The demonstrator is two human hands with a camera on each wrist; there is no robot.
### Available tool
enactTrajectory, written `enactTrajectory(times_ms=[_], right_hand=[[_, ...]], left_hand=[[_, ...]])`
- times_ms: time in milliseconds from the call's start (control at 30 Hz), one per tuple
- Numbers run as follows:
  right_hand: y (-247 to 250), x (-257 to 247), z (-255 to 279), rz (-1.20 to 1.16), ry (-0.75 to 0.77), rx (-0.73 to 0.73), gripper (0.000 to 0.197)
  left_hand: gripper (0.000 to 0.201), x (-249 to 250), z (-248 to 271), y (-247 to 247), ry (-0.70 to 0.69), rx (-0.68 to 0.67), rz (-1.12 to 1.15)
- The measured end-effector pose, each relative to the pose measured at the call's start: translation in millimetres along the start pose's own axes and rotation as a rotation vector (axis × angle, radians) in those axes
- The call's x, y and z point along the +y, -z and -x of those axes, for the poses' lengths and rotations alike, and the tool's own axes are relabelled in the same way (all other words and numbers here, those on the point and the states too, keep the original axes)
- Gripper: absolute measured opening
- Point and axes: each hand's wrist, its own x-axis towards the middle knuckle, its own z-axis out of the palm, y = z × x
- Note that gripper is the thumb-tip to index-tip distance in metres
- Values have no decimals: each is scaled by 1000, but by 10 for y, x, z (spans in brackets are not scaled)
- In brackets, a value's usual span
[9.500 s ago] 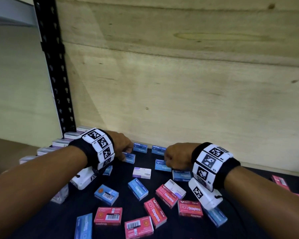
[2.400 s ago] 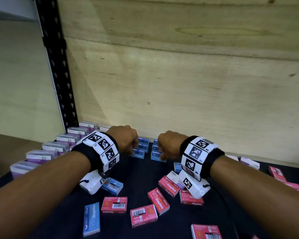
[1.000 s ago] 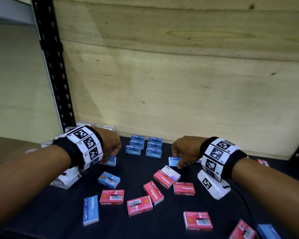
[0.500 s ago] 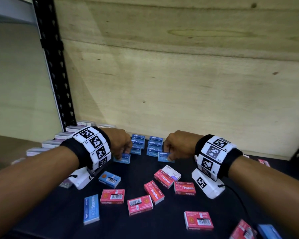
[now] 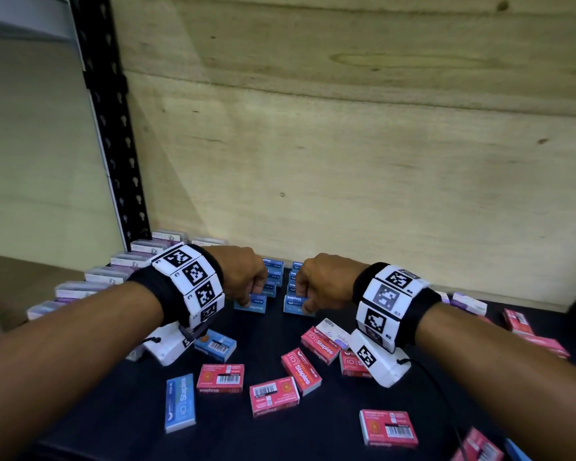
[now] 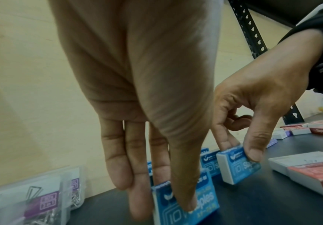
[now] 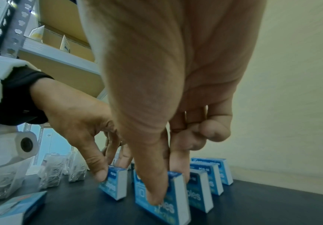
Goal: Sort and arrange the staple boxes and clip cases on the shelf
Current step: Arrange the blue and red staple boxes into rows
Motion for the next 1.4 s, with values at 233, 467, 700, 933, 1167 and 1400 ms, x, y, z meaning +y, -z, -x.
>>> enactTrajectory(times_ms=[233,467,700,933,1167,1400], right_hand=[[-37,-25,-51,16,3,-12,25],[-63,-26,-73,13,4,-20,21],[104,147,134,-41,30,-39,11],[107,448,412,-43,38,-267,48],[-29,532,435,-46,82,-320,69],[-121,540,339,-6,126,-300,67]], left_hand=[[24,-32,-32,-41,-5,8,13],[26,-56,-19,-39,-12,16,-15],[27,23,168,273,20,206,-80],[50,641,176,127,-40,50,-76],[67,1006,166,-93,7,-18,-213],[65,1054,142,-114,29,-57,-228]])
